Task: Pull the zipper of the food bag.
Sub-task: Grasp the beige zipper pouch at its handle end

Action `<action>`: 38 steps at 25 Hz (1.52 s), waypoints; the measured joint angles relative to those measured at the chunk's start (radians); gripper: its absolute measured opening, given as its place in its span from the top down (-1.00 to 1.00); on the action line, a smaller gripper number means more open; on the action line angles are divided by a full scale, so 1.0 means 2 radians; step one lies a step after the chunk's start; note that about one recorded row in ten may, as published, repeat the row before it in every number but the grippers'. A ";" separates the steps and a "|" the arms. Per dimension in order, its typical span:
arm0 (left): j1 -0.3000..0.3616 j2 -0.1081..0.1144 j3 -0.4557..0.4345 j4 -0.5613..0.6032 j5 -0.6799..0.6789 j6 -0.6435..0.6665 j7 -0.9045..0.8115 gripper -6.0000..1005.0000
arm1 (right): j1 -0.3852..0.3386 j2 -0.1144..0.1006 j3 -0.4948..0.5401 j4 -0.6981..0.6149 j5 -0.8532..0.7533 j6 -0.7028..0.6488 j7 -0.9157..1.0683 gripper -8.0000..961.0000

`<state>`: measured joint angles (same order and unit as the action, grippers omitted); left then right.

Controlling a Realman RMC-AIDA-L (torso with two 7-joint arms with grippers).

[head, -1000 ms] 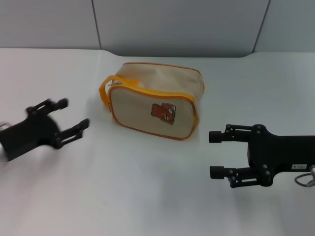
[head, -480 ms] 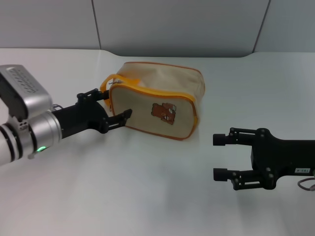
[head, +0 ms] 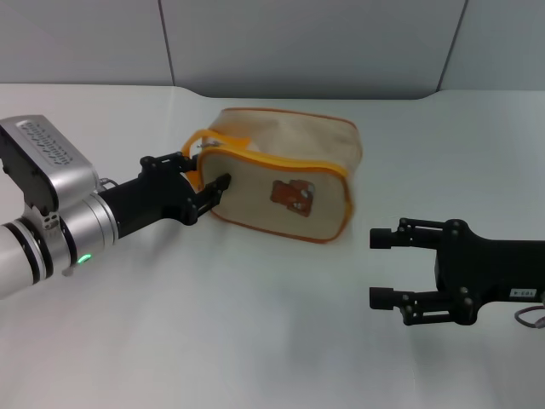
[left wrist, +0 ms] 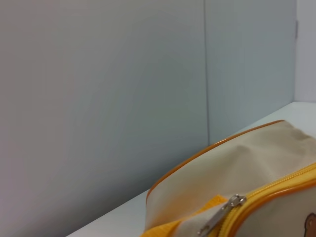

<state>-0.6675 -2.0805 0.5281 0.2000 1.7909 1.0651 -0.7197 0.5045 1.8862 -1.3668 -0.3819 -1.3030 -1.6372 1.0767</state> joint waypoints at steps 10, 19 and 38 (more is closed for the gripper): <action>0.007 0.000 0.000 -0.010 -0.003 0.023 0.012 0.62 | -0.001 0.000 -0.001 0.000 -0.001 0.000 -0.001 -0.65; 0.011 0.000 -0.001 -0.015 -0.010 0.029 0.030 0.76 | -0.001 0.001 0.001 -0.001 -0.011 0.000 0.002 -0.65; 0.028 0.000 -0.003 -0.015 -0.025 0.064 0.044 0.82 | -0.007 0.003 0.014 -0.009 -0.011 -0.004 0.000 -0.64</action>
<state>-0.6124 -2.0800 0.5229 0.1702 1.7414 1.1930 -0.6320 0.4899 1.8926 -1.3396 -0.3994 -1.3255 -1.6447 1.0758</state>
